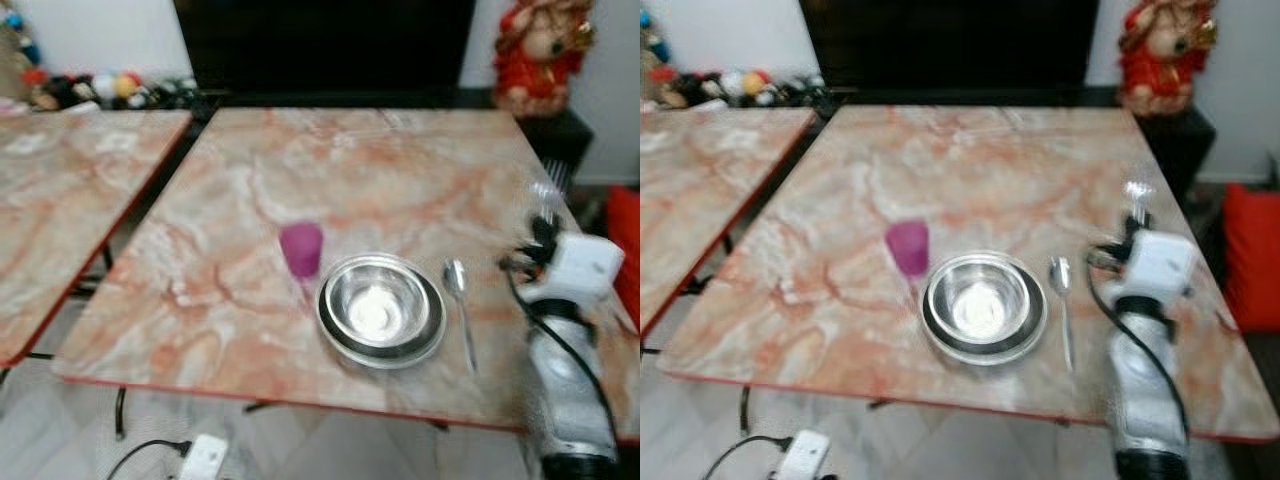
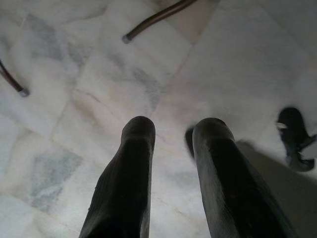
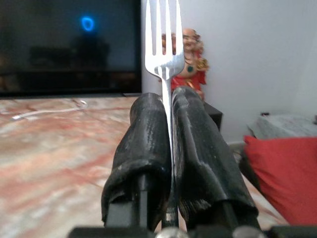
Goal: Setting the table
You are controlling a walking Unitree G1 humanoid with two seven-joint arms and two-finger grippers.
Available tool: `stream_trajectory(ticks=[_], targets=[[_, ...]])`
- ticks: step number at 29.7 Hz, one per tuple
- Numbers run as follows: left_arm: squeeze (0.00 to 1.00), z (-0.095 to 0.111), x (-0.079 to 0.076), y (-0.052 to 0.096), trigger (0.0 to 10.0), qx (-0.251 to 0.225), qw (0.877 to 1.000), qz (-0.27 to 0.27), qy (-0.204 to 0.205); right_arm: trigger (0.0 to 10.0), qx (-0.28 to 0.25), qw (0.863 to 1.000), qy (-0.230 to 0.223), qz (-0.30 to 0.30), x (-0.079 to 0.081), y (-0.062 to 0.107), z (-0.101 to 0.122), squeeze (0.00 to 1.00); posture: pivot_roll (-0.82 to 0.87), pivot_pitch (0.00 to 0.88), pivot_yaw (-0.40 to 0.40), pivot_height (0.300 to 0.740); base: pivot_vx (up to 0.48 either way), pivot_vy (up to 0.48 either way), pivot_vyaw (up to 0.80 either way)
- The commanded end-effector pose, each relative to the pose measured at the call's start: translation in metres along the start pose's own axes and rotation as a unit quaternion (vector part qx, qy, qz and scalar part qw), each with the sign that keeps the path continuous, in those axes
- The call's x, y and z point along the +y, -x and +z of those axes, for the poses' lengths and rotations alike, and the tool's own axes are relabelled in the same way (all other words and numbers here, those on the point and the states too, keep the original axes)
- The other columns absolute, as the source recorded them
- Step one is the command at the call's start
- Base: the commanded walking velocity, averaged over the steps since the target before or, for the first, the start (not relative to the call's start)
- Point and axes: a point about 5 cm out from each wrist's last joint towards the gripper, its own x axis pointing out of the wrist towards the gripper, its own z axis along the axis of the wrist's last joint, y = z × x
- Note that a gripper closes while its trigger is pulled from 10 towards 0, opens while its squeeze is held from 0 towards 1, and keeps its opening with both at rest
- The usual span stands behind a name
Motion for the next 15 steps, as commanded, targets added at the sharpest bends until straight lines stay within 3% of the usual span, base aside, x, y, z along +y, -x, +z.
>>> stream_trajectory(ticks=[1, 7, 8, 10, 15], targets=[[0.00, -0.010, 0.002, 0.003, 10.0, 0.016, 1.000, 0.005, 0.007, 10.0, 0.000, 1.000, 0.008, -0.008, -0.005, -0.003, 0.003, 0.00, -0.03, 0.000, 0.027, 0.740, 0.000, 0.000, 0.00], [0.00, -0.010, 0.002, 0.003, 10.0, 0.017, 1.000, 0.004, 0.007, 10.0, 0.034, 0.998, 0.053, -0.022, -0.026, -0.012, 0.001, 0.00, -0.03, 0.000, 0.027, 0.740, 0.000, 0.000, 0.00], [0.00, -0.010, 0.002, 0.003, 10.0, 0.017, 1.000, 0.003, 0.006, 10.0, 0.067, 0.994, 0.084, -0.023, -0.034, -0.014, -0.004, 0.00, -0.03, 0.000, 0.027, 0.740, 0.000, 0.000, 0.00], [0.00, -0.010, 0.001, 0.003, 10.0, 0.018, 1.000, 0.002, 0.005, 10.0, 0.156, 0.982, 0.104, -0.028, -0.054, -0.015, -0.022, 0.00, -0.04, 0.000, 0.027, 0.740, 0.000, 0.000, 0.00], [0.00, -0.010, 0.001, 0.003, 10.0, 0.019, 1.000, 0.001, 0.004, 10.0, 0.178, 0.978, 0.106, -0.024, -0.059, -0.016, -0.026, 0.00, -0.04, 0.000, 0.025, 0.740, 0.000, 0.000, 0.00]])
